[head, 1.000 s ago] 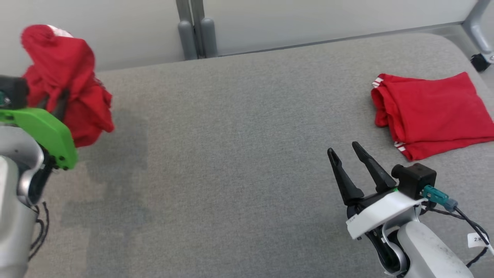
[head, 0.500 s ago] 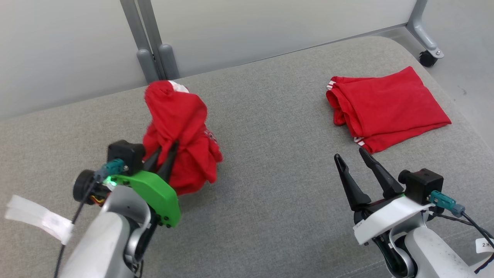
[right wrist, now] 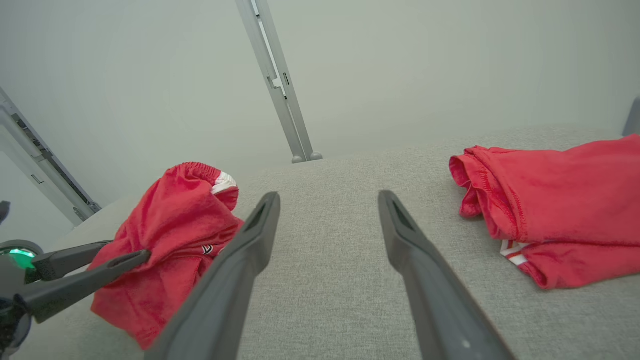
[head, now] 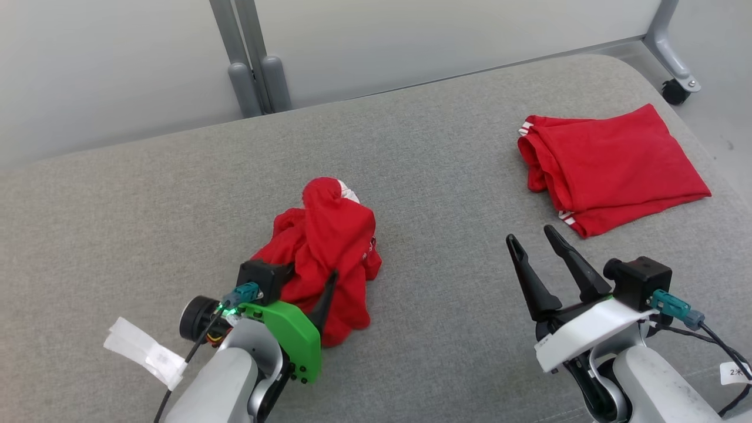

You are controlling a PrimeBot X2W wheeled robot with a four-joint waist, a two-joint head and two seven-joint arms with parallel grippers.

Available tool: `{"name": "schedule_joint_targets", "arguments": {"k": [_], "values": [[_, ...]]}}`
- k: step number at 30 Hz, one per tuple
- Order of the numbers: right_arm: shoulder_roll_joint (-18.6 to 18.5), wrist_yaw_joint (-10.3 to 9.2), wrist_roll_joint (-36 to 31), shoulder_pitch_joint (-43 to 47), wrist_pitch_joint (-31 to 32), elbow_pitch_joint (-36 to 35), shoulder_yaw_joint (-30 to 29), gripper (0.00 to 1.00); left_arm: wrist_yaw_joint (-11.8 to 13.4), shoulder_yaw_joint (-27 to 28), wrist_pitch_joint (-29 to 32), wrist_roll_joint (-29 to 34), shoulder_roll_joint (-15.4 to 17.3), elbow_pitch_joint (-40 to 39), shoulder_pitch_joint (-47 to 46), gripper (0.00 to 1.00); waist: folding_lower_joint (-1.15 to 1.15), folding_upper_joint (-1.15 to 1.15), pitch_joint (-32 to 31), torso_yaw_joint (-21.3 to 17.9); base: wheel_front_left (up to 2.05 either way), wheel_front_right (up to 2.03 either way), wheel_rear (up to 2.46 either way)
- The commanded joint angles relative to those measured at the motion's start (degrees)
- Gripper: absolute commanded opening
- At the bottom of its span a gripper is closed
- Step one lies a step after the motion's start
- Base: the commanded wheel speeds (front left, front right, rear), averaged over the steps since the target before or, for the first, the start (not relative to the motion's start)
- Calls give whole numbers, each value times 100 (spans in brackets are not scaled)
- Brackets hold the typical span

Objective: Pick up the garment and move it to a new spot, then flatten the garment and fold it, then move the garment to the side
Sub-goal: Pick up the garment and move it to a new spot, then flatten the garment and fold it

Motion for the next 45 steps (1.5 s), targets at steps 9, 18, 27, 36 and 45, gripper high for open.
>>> {"name": "schedule_joint_targets", "arguments": {"k": [9,18,27,36,45], "values": [[-49,-6,-13,181,-51,4,-106,100,126,330,-504,-123,336,-574,-38,100,0,0,-206,317,0,0,0],[-148,-6,-28,453,-79,-130,-270,100,713,923,-619,-216,993,-1722,694,100,0,0,-356,557,0,0,0],[-110,-6,-152,873,-120,-407,-650,100,1260,1398,-1257,-262,1097,-2372,1851,100,0,0,-413,678,0,0,0],[-92,-6,-267,945,-126,-495,-681,100,1280,1433,-1343,-284,1039,-2514,2135,100,0,0,-416,735,0,0,0],[-89,-6,-250,912,-127,-466,-607,100,1258,1351,-1344,-268,1032,-2505,2101,100,0,0,-389,732,0,0,0]]}}
